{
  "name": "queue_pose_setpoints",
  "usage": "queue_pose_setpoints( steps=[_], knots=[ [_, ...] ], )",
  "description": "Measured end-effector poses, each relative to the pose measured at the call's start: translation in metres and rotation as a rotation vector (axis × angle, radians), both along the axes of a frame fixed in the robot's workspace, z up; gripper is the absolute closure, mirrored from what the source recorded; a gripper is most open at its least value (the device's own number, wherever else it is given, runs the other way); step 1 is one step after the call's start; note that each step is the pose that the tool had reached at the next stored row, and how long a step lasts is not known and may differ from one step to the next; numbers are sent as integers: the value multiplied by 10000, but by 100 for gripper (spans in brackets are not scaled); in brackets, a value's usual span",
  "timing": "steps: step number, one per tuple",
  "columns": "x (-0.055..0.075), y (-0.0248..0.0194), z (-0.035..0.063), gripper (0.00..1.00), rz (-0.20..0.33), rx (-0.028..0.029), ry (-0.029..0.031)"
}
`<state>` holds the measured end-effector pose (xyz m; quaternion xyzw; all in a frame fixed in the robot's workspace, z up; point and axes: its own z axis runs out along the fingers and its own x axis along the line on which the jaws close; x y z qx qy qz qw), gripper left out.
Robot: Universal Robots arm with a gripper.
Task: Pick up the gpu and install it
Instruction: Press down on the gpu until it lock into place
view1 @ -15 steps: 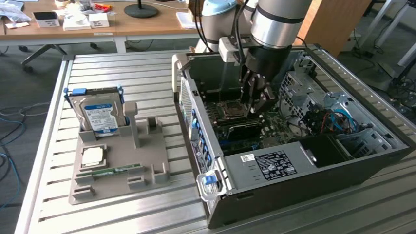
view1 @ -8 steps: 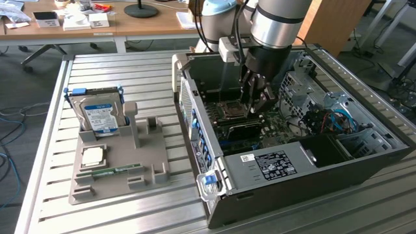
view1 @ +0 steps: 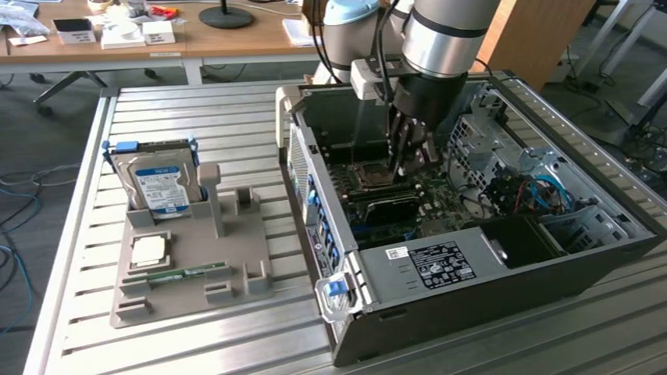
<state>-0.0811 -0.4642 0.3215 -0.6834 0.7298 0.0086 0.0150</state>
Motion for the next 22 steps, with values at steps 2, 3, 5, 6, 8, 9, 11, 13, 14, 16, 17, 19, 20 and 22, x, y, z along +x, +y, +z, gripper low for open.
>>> queue_pose_setpoints(
  steps=[2,3,5,6,8,9,11,13,14,16,17,19,20,22],
  knots=[
    [0,0,0,74,0,0,0],
    [0,0,0,80,0,0,1],
    [0,0,0,85,0,0,0],
    [0,0,0,89,0,0,0],
    [0,0,0,89,0,0,0],
    [0,0,0,89,0,0,0],
    [0,0,0,89,0,0,0],
    [0,0,0,89,0,0,0],
    [0,0,0,89,0,0,0],
    [0,0,-5,89,0,1,0],
    [0,0,-12,89,0,1,0],
    [0,0,-36,89,0,0,0],
    [0,0,-50,89,0,0,0],
    [0,0,-66,89,0,-2,1]
  ],
)
